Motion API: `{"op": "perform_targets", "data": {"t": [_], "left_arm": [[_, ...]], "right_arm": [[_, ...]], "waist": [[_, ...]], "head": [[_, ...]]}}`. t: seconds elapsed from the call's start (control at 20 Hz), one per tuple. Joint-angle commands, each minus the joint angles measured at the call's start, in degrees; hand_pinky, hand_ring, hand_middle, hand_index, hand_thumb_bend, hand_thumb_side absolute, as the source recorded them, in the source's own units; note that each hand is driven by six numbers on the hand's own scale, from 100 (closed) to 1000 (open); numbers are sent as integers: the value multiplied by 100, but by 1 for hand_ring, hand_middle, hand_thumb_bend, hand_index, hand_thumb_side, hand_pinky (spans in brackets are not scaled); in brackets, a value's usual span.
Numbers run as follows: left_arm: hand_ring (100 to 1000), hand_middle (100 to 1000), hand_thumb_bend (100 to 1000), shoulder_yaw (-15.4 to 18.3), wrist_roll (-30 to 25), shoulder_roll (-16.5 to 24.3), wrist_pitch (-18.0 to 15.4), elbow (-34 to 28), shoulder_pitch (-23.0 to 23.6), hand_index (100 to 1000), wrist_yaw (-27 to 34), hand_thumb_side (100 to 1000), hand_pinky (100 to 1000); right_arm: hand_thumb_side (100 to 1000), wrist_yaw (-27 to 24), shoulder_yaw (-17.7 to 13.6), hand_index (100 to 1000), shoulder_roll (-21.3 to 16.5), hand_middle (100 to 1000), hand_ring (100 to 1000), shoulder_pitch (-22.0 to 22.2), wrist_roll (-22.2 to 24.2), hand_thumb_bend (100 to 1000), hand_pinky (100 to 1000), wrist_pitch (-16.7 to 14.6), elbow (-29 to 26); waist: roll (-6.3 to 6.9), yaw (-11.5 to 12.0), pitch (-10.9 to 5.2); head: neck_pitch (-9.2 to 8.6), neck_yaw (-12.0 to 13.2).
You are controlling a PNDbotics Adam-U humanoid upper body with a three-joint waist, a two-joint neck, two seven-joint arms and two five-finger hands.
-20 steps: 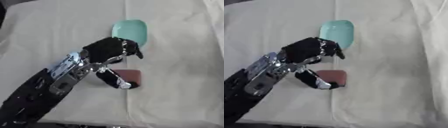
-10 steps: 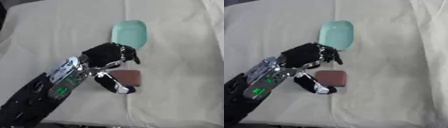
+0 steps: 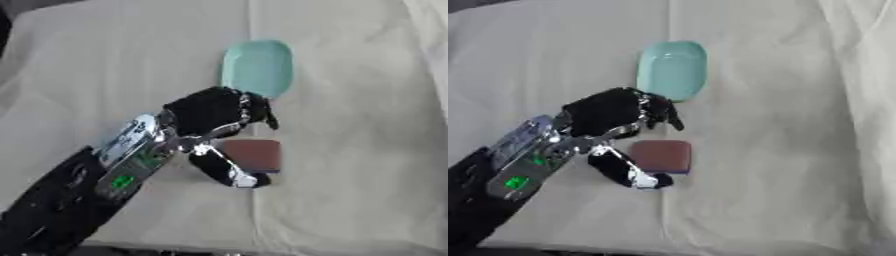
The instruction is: Pick up objects on the table and place them in the box.
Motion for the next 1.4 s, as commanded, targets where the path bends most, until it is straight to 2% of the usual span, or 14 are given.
{"op": "perform_targets", "data": {"t": [0.05, 0.35, 0.4, 0.45, 0.5, 0.6, 1.4], "left_arm": [[508, 658, 442, 14, -71, 182, 58, -67, -6, 770, 32, 608, 454], [521, 636, 459, 62, -149, 318, 118, -67, -36, 770, -27, 609, 449], [526, 609, 470, 74, -155, 350, 125, -67, -46, 771, -40, 605, 409], [527, 599, 428, 86, -159, 383, 132, -67, -56, 771, -53, 583, 394], [529, 592, 473, 96, -162, 411, 137, -67, -64, 772, -65, 605, 382], [534, 585, 463, 107, -165, 448, 146, -67, -73, 776, -69, 613, 357], [546, 600, 458, 125, -267, 560, 210, -67, -70, 782, -100, 630, 374]], "right_arm": [[500, -16, -16, 805, -102, 814, 592, -49, 5, 100, 369, -7, -110], [499, -22, -15, 805, -106, 814, 592, -67, 11, 100, 370, -11, -110], [499, -23, -15, 805, -107, 814, 592, -69, 13, 100, 370, -12, -110], [502, -24, -14, 805, -107, 814, 592, -71, 15, 100, 370, -12, -110], [499, -25, -14, 805, -106, 814, 592, -73, 16, 100, 370, -13, -110], [498, -26, -14, 805, -106, 814, 592, -73, 20, 100, 370, -13, -110], [499, -37, -10, 804, -124, 814, 592, -86, 41, 100, 370, -32, -110]], "waist": [[-66, -4, -68], [-80, -30, -49], [-81, -34, -48], [-83, -40, -48], [-83, -46, -47], [-85, -55, -47], [-44, -129, -40]], "head": [[-19, -25], [-19, -23], [-19, -25], [-19, -26], [-19, -27], [-19, -27], [-19, -59]]}}
